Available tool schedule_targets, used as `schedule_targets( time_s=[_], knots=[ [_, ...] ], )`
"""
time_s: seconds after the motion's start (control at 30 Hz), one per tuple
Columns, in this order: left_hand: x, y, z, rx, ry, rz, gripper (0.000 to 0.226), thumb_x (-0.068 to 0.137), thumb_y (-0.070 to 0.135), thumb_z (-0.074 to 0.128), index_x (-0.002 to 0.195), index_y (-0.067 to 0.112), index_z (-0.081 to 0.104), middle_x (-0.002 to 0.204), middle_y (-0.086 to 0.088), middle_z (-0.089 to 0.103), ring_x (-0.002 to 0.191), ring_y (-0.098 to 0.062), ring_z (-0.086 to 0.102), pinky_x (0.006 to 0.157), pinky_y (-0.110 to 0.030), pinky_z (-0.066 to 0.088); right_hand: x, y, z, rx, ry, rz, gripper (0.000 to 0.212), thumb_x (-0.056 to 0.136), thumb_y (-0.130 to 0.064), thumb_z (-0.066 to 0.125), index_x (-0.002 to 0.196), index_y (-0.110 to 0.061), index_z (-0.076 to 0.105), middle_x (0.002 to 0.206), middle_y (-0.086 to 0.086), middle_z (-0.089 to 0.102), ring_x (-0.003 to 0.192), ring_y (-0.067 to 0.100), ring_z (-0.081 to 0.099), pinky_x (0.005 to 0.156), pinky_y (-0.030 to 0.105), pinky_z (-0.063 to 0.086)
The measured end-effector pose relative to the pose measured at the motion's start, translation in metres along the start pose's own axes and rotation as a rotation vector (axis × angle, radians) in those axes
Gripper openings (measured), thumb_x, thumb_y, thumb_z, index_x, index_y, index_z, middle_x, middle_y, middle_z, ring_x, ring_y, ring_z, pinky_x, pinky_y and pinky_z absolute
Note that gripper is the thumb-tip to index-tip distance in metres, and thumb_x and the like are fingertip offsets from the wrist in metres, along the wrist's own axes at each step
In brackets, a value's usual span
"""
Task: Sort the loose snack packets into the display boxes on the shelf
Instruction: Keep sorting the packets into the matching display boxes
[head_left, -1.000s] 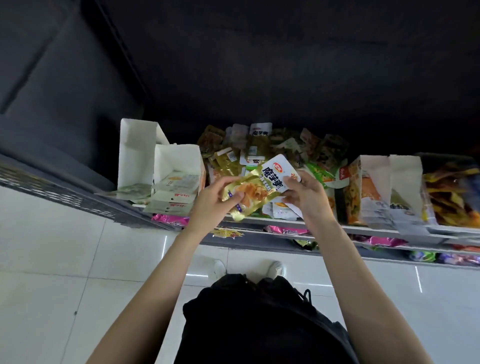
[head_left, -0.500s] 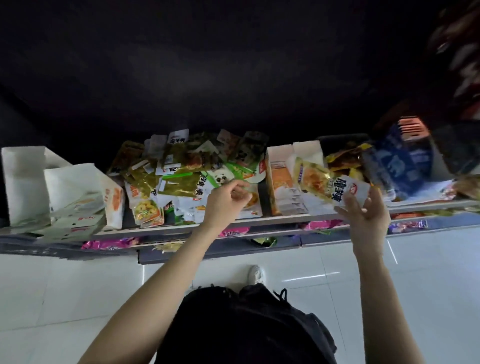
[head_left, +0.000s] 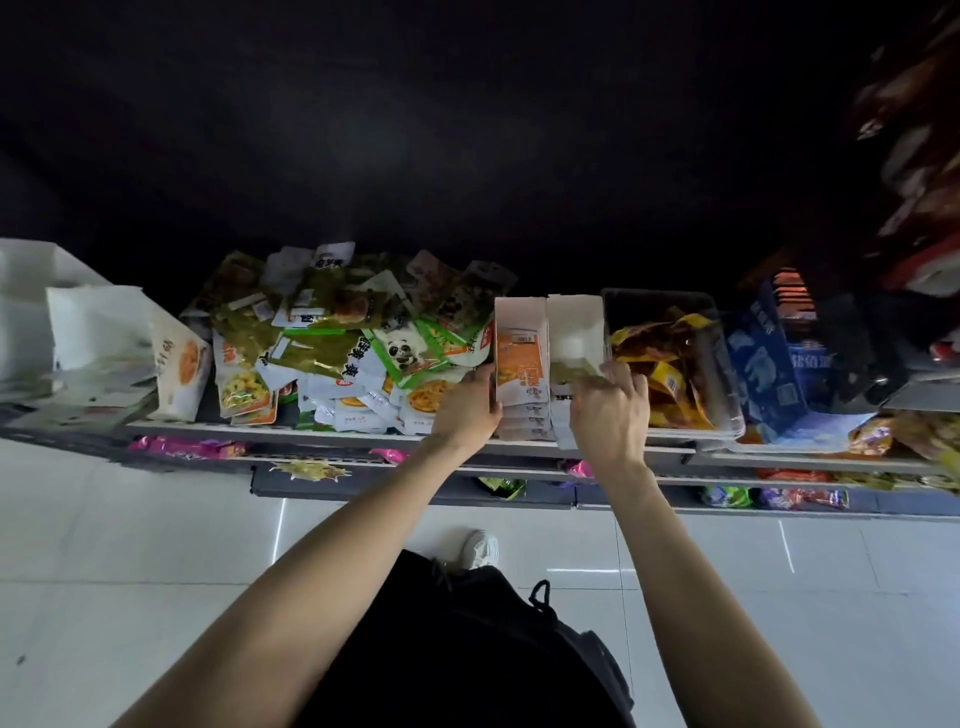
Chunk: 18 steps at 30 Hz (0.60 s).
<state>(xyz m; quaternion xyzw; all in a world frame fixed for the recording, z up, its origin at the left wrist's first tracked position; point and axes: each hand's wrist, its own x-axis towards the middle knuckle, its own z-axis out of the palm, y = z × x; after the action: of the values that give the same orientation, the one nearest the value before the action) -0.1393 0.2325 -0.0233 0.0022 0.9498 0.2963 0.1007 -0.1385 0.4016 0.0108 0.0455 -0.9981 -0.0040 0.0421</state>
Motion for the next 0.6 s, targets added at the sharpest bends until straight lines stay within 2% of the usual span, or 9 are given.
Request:
schedule_targets(
  time_s=[0.1, 0.2, 0.3, 0.37, 0.43, 0.53, 0.6],
  knots=[
    [-0.001, -0.004, -0.001, -0.025, -0.023, 0.033, 0.049, 0.092, 0.014, 0.055, 0.138, 0.012, 0.04, 0.114, -0.005, 0.066, 0.092, -0.017, 0.065, 0.069, -0.017, 0.045, -0.007, 0.0, 0.006, -0.038, -0.076, -0.014, 0.011, 0.066, -0.004, 0.068, 0.075, -0.008, 0.074, 0.081, 0.011, 0.072, 0.108, 0.03, 0.055, 0.084, 0.04, 0.033],
    [-0.005, -0.013, -0.011, -0.044, -0.032, 0.066, 0.042, 0.093, 0.02, 0.056, 0.134, 0.014, 0.046, 0.115, 0.001, 0.065, 0.094, -0.014, 0.065, 0.072, -0.019, 0.049, -0.013, -0.006, 0.007, 0.044, -0.058, -0.002, 0.02, 0.067, -0.004, 0.068, 0.086, -0.006, 0.072, 0.094, 0.012, 0.072, 0.112, 0.033, 0.053, 0.087, 0.044, 0.039],
    [-0.021, -0.035, -0.034, -0.031, 0.148, 0.122, 0.024, 0.093, 0.027, 0.055, 0.114, 0.015, 0.06, 0.098, 0.005, 0.069, 0.08, -0.009, 0.065, 0.065, -0.023, 0.051, -0.016, -0.03, 0.0, 0.195, 0.014, -0.032, 0.031, 0.068, -0.001, 0.066, 0.097, -0.009, 0.072, 0.102, 0.01, 0.071, 0.107, 0.034, 0.056, 0.089, 0.046, 0.043],
    [-0.033, -0.064, -0.05, -0.045, 0.279, 0.107, 0.017, 0.092, 0.026, 0.057, 0.105, 0.016, 0.061, 0.088, 0.006, 0.066, 0.073, -0.008, 0.06, 0.058, -0.021, 0.048, -0.017, -0.057, -0.006, 0.319, 0.062, -0.095, 0.035, 0.068, 0.004, 0.064, 0.099, -0.009, 0.071, 0.102, 0.01, 0.071, 0.101, 0.033, 0.06, 0.086, 0.044, 0.046],
    [-0.044, -0.102, -0.066, -0.075, 0.405, 0.039, 0.015, 0.09, 0.023, 0.06, 0.102, 0.014, 0.061, 0.085, 0.005, 0.063, 0.075, -0.008, 0.057, 0.062, -0.023, 0.049, -0.014, -0.089, -0.009, 0.449, 0.061, -0.15, 0.036, 0.069, 0.006, 0.064, 0.101, -0.009, 0.07, 0.102, 0.009, 0.071, 0.098, 0.031, 0.062, 0.082, 0.041, 0.05],
    [-0.045, -0.161, -0.086, -0.145, 0.522, -0.161, 0.023, 0.089, 0.02, 0.062, 0.108, 0.008, 0.06, 0.1, -0.004, 0.064, 0.091, -0.019, 0.06, 0.079, -0.032, 0.051, -0.004, -0.144, -0.005, 0.591, -0.084, -0.214, 0.037, 0.079, 0.003, 0.056, 0.113, -0.011, 0.066, 0.111, 0.008, 0.068, 0.102, 0.03, 0.062, 0.079, 0.037, 0.052],
    [-0.038, -0.191, -0.1, -0.229, 0.509, -0.316, 0.031, 0.088, 0.019, 0.064, 0.114, 0.004, 0.057, 0.114, -0.012, 0.061, 0.103, -0.027, 0.059, 0.085, -0.037, 0.049, 0.008, -0.182, 0.006, 0.604, -0.22, -0.255, 0.041, 0.087, -0.003, 0.052, 0.126, -0.014, 0.059, 0.127, 0.007, 0.059, 0.112, 0.026, 0.057, 0.089, 0.034, 0.05]
  ],
)
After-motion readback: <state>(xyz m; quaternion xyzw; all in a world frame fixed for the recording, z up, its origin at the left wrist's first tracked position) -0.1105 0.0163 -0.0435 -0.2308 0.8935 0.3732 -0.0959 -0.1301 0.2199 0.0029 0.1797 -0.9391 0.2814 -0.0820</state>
